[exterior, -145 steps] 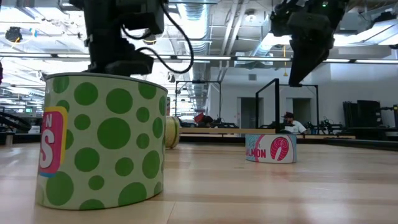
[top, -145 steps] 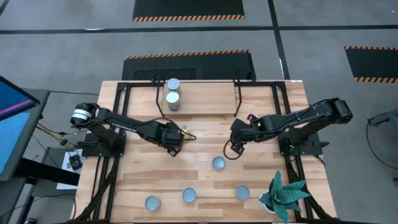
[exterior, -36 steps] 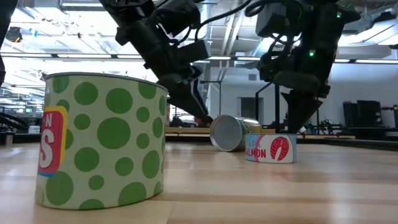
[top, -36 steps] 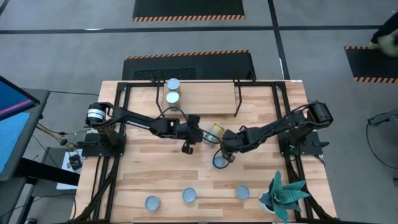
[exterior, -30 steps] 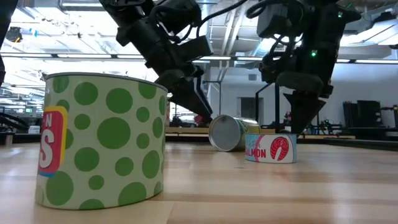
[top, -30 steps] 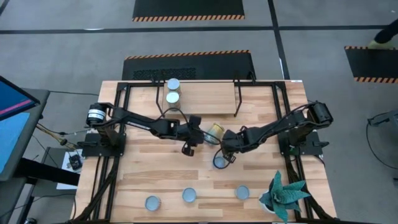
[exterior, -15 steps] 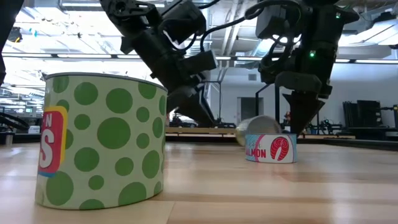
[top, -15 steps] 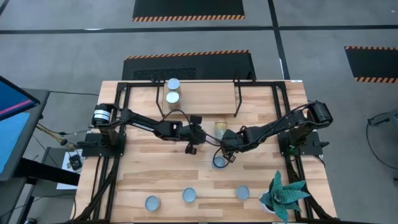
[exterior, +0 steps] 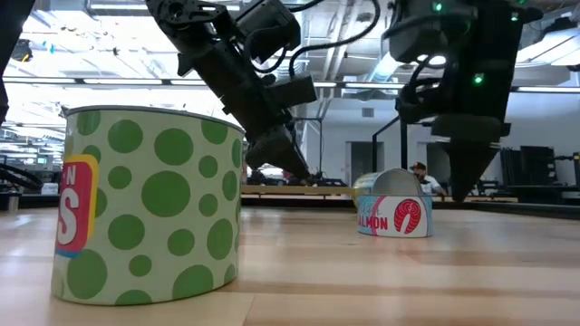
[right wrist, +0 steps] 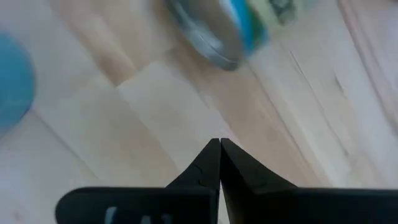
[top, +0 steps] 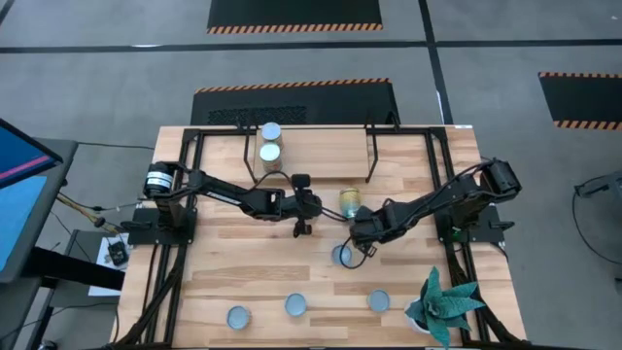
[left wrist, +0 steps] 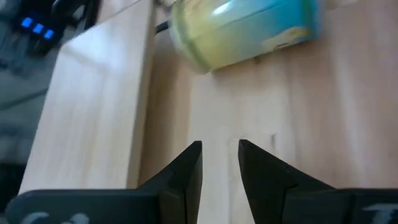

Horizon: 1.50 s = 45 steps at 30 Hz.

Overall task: Pick and place cans onto a shelf
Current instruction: Put the canned carrots on the shelf

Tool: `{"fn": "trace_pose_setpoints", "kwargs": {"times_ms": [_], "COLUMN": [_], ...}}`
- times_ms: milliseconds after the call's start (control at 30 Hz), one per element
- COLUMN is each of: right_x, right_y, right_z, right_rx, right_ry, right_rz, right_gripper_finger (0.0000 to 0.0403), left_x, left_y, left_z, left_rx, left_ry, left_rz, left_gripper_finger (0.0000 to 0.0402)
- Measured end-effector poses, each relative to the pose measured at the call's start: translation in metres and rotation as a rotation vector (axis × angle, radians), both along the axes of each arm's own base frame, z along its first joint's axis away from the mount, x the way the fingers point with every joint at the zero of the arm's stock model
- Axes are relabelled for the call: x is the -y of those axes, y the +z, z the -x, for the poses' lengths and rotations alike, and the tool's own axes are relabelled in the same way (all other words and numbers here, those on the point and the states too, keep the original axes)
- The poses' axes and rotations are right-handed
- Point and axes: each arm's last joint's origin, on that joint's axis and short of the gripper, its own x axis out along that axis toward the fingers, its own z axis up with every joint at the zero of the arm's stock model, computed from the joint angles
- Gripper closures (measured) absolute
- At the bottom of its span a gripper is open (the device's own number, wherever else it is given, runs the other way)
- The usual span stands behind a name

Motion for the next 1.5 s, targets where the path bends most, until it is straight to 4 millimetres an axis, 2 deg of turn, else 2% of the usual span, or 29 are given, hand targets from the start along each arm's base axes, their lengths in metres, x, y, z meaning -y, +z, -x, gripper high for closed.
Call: {"fn": "trace_pose_setpoints", "kwargs": {"times_ms": [133, 267, 467, 600, 700, 800, 900, 967, 1100, 1233, 1367, 1500], "right_x": [-0.004, -0.005, -0.008, -0.007, -0.007, -0.008, -0.005, -0.001, 0.010, 0.028, 0.042, 0.047], "right_y": [0.001, 0.009, 0.021, 0.011, 0.008, 0.012, 0.024, 0.034, 0.051, 0.054, 0.054, 0.055], "right_z": [-0.001, 0.003, 0.008, 0.013, 0.006, -0.009, -0.024, -0.032, -0.043, -0.047, -0.049, -0.052], "right_rx": [0.000, 0.019, 0.065, 0.103, 0.191, 0.271, 0.336, 0.344, 0.350, 0.346, 0.379, 0.431], "right_ry": [0.113, 0.127, 0.216, 0.304, 0.381, 0.498, 0.596, 0.637, 0.667, 0.625, 0.629, 0.689], "right_rz": [0.072, 0.103, 0.160, 0.162, 0.148, 0.202, 0.279, 0.328, 0.395, 0.395, 0.305, 0.232], "right_gripper_finger": [0.0366, 0.0365, 0.0365, 0.0365, 0.0365, 0.0365, 0.0362, 0.0358, 0.0344, 0.0326, 0.0301, 0.0265], "left_x": [-0.001, -0.001, 0.005, 0.008, 0.011, 0.015, 0.021, 0.025, 0.028, 0.020, 0.011, 0.006], "left_y": [0.007, 0.034, 0.076, 0.107, 0.124, 0.132, 0.130, 0.121, 0.078, 0.040, 0.031, 0.018], "left_z": [0.008, 0.021, 0.067, 0.099, 0.115, 0.124, 0.130, 0.134, 0.137, 0.133, 0.128, 0.129], "left_rx": [-0.009, -0.041, -0.138, -0.121, -0.050, 0.003, -0.031, -0.065, -0.090, 0.062, 0.245, 0.239], "left_ry": [0.108, 0.184, 0.197, 0.203, 0.254, 0.316, 0.356, 0.359, 0.343, 0.314, 0.297, 0.285], "left_rz": [0.035, 0.098, 0.193, 0.295, 0.366, 0.380, 0.390, 0.389, 0.413, 0.469, 0.502, 0.498], "left_gripper_finger": [0.0305, 0.0305, 0.0305, 0.0305, 0.0305, 0.0305, 0.0305, 0.0305, 0.0305, 0.0305, 0.0305, 0.0305]}}
